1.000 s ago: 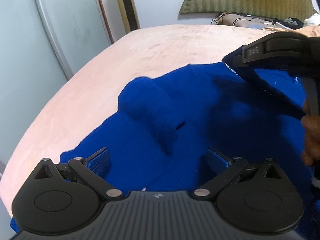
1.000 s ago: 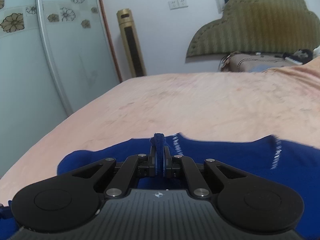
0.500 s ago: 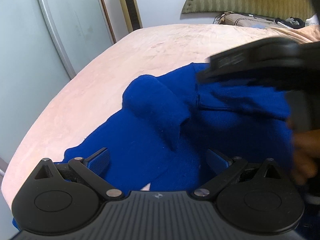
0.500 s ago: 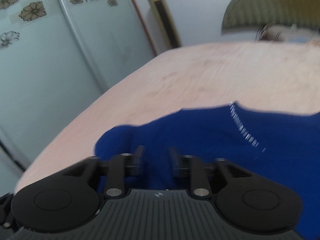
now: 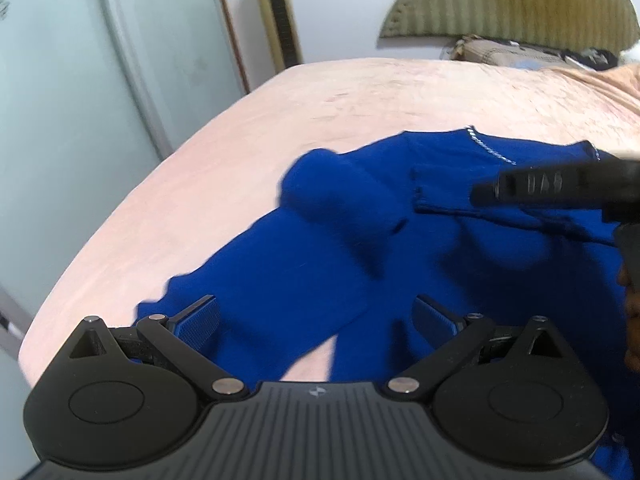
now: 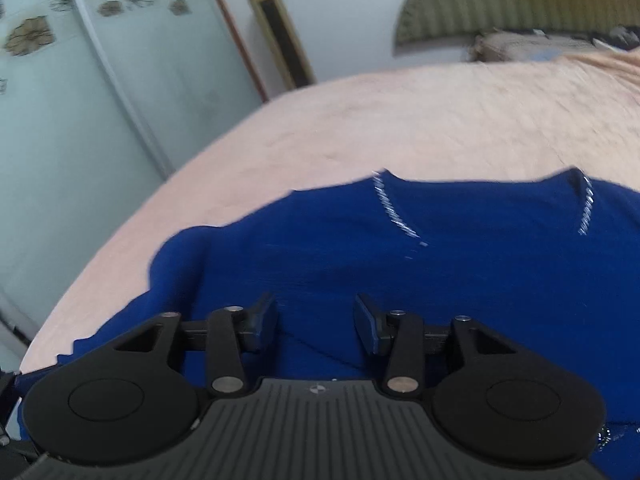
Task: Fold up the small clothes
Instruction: 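Fold the held sleeve across the sweater body with the right gripper, then grasp the other sleeve with the left gripper and lift it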
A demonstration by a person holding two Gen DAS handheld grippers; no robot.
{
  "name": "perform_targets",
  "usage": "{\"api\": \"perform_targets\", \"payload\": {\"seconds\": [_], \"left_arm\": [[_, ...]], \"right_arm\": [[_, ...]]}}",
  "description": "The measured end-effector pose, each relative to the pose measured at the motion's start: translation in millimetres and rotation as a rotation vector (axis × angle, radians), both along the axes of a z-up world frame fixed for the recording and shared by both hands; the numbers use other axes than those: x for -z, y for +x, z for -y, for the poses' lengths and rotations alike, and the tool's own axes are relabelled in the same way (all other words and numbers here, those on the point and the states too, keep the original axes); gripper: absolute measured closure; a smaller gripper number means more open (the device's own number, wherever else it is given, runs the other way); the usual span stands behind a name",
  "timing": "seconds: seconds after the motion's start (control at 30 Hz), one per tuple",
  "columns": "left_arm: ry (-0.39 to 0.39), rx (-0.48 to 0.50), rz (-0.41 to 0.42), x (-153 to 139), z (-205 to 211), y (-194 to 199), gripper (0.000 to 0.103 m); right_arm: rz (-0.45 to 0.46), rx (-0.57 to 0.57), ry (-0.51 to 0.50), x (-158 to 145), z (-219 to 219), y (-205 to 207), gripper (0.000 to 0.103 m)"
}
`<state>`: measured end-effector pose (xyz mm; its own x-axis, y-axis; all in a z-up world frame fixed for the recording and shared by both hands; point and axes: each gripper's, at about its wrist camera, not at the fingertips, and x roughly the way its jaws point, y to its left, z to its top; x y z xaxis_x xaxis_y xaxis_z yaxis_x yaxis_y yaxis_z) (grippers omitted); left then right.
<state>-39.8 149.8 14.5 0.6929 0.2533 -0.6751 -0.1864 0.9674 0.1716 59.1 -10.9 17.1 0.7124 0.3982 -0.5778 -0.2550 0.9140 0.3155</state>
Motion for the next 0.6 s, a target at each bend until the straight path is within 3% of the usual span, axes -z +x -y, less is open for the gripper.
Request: {"api": "perform_targets", "payload": {"seconds": [0.03, 0.1, 0.2, 0.37, 0.5, 0.6], "left_arm": [[-0.009, -0.010, -0.002, -0.5, -5.0, -5.9, 0.000], [-0.035, -0.046, -0.011, -1.6, -19.0, -20.2, 0.000], [-0.105, -0.133, -0.023, -5.7, -48.2, -46.9, 0.000], [-0.441, -0.259, -0.040, -1.4, -104.1, -93.6, 0.000], [-0.711, -0.393, 0.070, 16.9, -139.6, -115.5, 0.001], [-0.798, -0.412, 0.160, 22.5, -154.1, -118.4, 0.001]], "right_arm": [[0.000, -0.015, -0.025, 0.0, -4.5, -2.1, 0.041], [-0.027, -0.027, -0.111, 4.1, -12.8, -3.8, 0.040], [0.039, -0.026, -0.124, -4.5, -18.4, -22.9, 0.039], [0.134, -0.138, -0.151, -17.3, -42.2, -48.3, 0.029], [0.094, -0.162, -0.087, -13.8, -42.1, -57.0, 0.028], [0.062, -0.156, -0.064, -11.2, -33.3, -61.3, 0.028]]}}
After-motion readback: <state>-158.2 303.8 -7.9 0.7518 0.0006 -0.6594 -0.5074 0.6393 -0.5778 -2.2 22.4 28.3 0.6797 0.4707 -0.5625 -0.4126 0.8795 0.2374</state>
